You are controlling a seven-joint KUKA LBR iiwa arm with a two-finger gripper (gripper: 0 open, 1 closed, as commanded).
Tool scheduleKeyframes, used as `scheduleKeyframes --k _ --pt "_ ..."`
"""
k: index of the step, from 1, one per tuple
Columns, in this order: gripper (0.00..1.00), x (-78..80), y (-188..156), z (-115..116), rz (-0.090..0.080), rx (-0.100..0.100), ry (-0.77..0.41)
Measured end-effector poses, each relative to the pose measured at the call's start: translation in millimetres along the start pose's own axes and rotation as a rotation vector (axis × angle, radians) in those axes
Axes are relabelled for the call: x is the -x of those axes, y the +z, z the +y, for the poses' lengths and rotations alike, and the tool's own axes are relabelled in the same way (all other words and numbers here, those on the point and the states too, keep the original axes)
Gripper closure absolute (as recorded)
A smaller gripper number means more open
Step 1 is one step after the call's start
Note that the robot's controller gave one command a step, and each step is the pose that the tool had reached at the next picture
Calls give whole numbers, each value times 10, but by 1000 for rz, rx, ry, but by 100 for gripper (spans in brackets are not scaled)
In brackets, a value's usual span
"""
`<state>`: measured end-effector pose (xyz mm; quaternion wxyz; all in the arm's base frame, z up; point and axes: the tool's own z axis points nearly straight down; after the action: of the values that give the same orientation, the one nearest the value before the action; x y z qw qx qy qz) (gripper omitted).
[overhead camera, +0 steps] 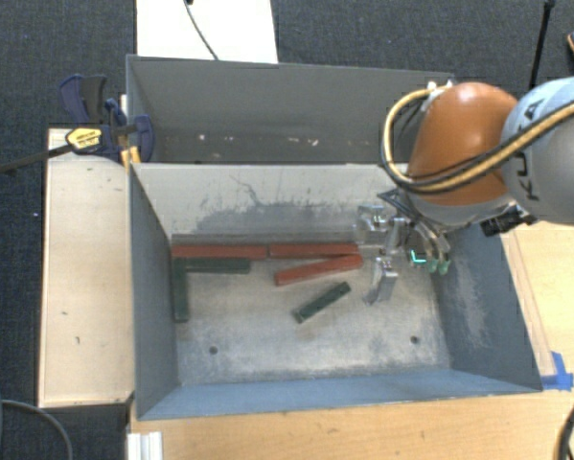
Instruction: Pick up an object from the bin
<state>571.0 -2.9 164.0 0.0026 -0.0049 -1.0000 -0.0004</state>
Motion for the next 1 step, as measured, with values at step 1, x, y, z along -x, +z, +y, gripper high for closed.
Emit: scheduleKeyframes --k 1 --pt "0 -41 968 229 -2 0 -127"
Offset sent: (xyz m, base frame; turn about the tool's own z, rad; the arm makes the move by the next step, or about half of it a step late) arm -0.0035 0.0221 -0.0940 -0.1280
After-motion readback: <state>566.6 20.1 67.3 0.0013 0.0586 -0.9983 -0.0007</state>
